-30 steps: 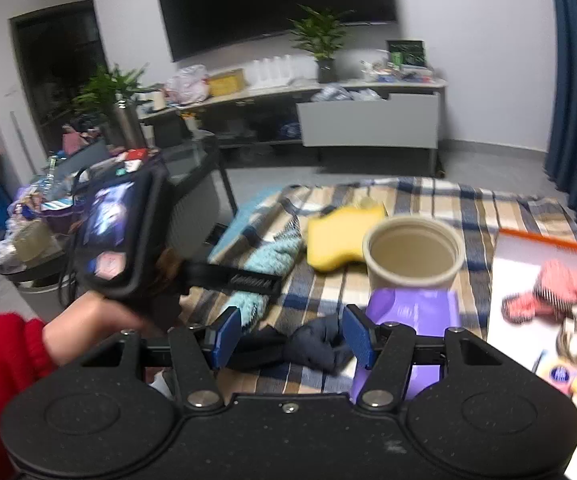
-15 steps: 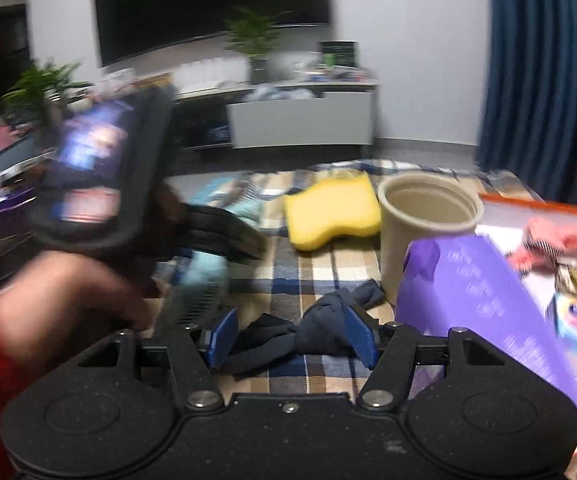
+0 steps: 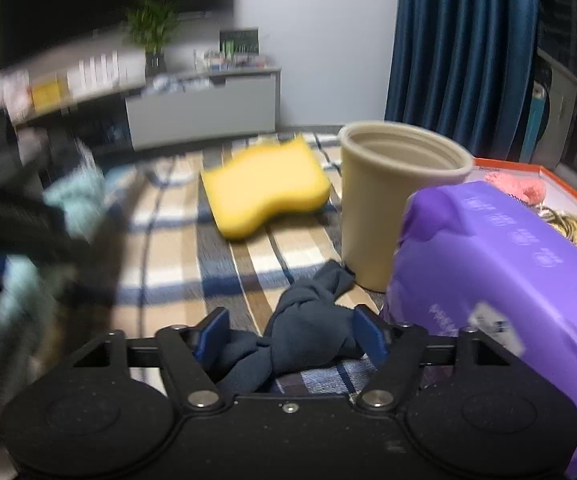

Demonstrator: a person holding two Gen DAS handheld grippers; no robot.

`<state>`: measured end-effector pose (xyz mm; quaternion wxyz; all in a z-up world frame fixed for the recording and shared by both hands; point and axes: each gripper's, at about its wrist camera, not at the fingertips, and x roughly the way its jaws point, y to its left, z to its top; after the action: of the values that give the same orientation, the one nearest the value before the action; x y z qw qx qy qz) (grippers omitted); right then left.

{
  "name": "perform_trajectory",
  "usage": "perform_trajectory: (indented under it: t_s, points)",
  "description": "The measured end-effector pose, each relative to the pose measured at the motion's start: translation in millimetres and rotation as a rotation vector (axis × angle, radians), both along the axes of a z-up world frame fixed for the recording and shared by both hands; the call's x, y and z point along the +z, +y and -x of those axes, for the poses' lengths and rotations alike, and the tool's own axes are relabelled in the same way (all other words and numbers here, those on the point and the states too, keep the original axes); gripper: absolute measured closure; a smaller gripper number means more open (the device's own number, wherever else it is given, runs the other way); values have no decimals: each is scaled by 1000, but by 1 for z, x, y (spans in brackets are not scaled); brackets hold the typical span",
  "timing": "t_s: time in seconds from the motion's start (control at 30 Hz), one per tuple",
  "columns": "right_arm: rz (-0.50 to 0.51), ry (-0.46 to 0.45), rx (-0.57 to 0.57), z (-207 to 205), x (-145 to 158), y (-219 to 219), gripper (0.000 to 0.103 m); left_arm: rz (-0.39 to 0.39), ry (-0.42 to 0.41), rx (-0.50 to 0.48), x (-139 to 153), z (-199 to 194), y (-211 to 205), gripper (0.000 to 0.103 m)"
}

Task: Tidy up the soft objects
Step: 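Grasp the light blue towel with the left tool while the right tool grasps the dark navy cloth, then carry the light blue towel and navy cloth over the white box with both tools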

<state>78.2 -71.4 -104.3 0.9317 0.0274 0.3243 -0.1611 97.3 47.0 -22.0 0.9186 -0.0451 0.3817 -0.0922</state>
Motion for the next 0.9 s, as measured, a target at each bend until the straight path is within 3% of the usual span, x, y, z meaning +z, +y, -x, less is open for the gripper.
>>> perform_trajectory:
  t_s: [0.07, 0.1, 0.2, 0.5, 0.73, 0.9]
  points:
    - [1, 40, 5, -5, -9, -2, 20, 1, -4, -3, 1, 1, -1, 63]
    - [-17, 34, 6, -4, -10, -5, 24, -2, -8, -2, 0, 2, -1, 63]
    - [-41, 14, 19, -1, -5, -13, 49, -3, -16, 3, 1, 4, 0, 63]
    - [-31, -139, 229, 35, 50, -19, 52, 49, -43, 38, 22, 28, -10, 63]
    - [-55, -182, 388, 50, 90, -39, 51, 46, -44, 85, 38, 58, -25, 63]
    - [-78, -164, 462, 53, 115, -61, 51, 33, -40, 101, 47, 72, -40, 63]
